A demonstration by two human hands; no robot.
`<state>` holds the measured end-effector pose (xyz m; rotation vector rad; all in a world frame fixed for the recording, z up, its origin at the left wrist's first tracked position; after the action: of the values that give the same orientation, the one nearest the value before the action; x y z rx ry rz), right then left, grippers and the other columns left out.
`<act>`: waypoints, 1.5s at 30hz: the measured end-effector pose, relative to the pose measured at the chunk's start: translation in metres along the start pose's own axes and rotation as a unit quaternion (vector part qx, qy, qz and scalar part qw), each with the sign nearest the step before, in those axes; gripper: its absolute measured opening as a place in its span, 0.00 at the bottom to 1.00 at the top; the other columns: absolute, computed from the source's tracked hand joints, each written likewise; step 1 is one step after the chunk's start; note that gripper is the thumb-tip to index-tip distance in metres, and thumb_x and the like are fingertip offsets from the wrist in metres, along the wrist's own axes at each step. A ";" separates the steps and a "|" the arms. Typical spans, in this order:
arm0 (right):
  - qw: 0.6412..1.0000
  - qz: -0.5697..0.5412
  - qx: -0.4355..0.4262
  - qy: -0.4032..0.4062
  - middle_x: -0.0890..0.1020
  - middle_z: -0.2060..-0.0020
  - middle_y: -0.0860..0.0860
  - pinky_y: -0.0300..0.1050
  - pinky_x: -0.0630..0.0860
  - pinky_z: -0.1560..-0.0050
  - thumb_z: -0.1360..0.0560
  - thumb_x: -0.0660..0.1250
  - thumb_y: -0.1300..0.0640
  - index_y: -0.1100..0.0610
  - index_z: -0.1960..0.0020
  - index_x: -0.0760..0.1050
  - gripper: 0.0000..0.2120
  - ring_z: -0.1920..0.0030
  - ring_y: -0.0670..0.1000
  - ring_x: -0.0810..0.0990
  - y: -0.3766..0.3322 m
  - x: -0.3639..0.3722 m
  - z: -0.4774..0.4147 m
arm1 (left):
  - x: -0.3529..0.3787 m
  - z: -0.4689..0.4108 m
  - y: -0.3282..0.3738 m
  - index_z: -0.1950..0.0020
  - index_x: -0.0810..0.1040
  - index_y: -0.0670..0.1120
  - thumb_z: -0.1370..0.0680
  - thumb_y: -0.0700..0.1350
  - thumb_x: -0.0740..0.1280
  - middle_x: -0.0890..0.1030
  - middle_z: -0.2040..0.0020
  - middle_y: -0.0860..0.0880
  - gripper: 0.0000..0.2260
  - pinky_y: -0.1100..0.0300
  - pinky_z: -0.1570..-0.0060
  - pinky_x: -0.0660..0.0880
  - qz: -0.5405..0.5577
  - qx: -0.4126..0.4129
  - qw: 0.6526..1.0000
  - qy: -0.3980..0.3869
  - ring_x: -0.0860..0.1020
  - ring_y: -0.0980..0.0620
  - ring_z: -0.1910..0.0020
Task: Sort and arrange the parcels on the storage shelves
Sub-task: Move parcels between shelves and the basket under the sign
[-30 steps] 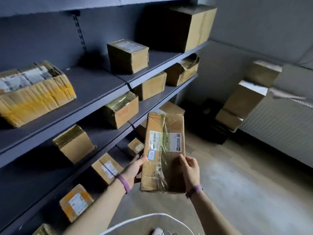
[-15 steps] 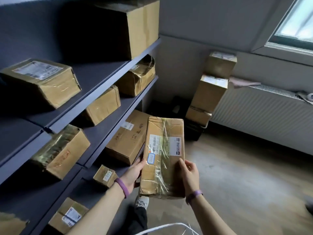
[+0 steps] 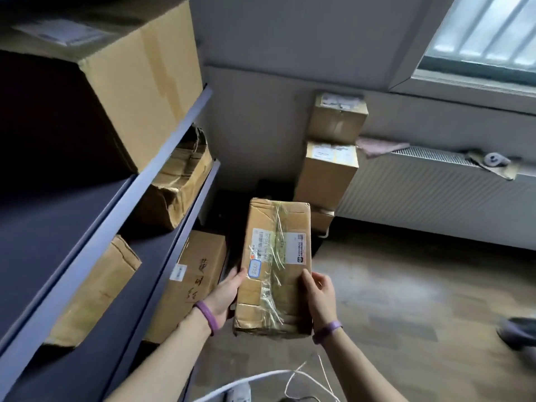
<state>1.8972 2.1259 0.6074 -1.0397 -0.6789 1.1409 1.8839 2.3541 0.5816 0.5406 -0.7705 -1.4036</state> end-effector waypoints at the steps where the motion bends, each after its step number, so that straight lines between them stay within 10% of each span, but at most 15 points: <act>1: 1.000 -0.001 0.000 0.002 0.80 0.52 0.51 0.39 0.74 0.53 0.23 0.69 0.55 0.56 0.51 0.75 0.06 0.54 0.45 0.78 -0.006 0.006 -0.013 | 0.000 -0.011 0.012 0.24 0.61 0.54 0.21 0.60 0.59 0.68 0.27 0.53 0.27 0.46 0.26 0.55 -0.001 0.004 1.000 -0.002 0.64 0.50 0.27; 21: 0.990 0.078 0.046 -0.108 0.82 0.50 0.54 0.50 0.75 0.42 0.21 0.64 0.58 0.56 0.49 0.73 0.01 0.48 0.52 0.79 -0.090 0.138 -0.400 | 0.005 -0.354 0.233 0.29 0.69 0.51 0.18 0.49 0.58 0.81 0.41 0.46 0.17 0.47 0.44 0.76 0.109 -0.006 0.991 0.075 0.80 0.45 0.44; 27: 0.975 0.119 0.071 -0.176 0.77 0.34 0.50 0.47 0.68 0.29 0.21 0.57 0.69 0.56 0.27 0.67 0.23 0.33 0.49 0.75 -0.085 0.193 -0.488 | -0.019 -0.464 0.258 0.24 0.62 0.55 0.17 0.52 0.55 0.74 0.31 0.48 0.20 0.44 0.31 0.67 0.054 -0.048 0.991 0.113 0.73 0.47 0.34; 38: 0.972 0.177 0.116 -0.100 0.63 0.25 0.53 0.49 0.55 0.23 0.24 0.54 0.74 0.55 0.22 0.53 0.33 0.25 0.51 0.61 0.065 0.251 -0.635 | -0.054 -0.676 0.187 0.35 0.75 0.56 0.19 0.43 0.61 0.82 0.42 0.47 0.15 0.50 0.39 0.74 0.041 -0.060 0.985 0.155 0.80 0.46 0.43; 45: 0.966 0.210 0.146 -0.046 0.72 0.30 0.54 0.33 0.72 0.50 0.19 0.54 0.67 0.51 0.21 0.49 0.30 0.40 0.53 0.75 0.157 0.258 -0.698 | -0.064 -0.779 0.125 0.45 0.75 0.65 0.24 0.51 0.69 0.83 0.47 0.52 0.11 0.48 0.40 0.75 0.015 -0.079 0.990 0.113 0.81 0.48 0.46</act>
<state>2.5188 2.1653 0.1711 -0.9022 -0.3501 1.6129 2.5511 2.3485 0.1558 0.5500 -0.4798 -1.3352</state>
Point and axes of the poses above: each hand's wrist, its own z-axis away from the middle knuckle, its own x-axis out of the palm, y = z × x, the point moved 10 cm from there along -z, towards the middle knuckle
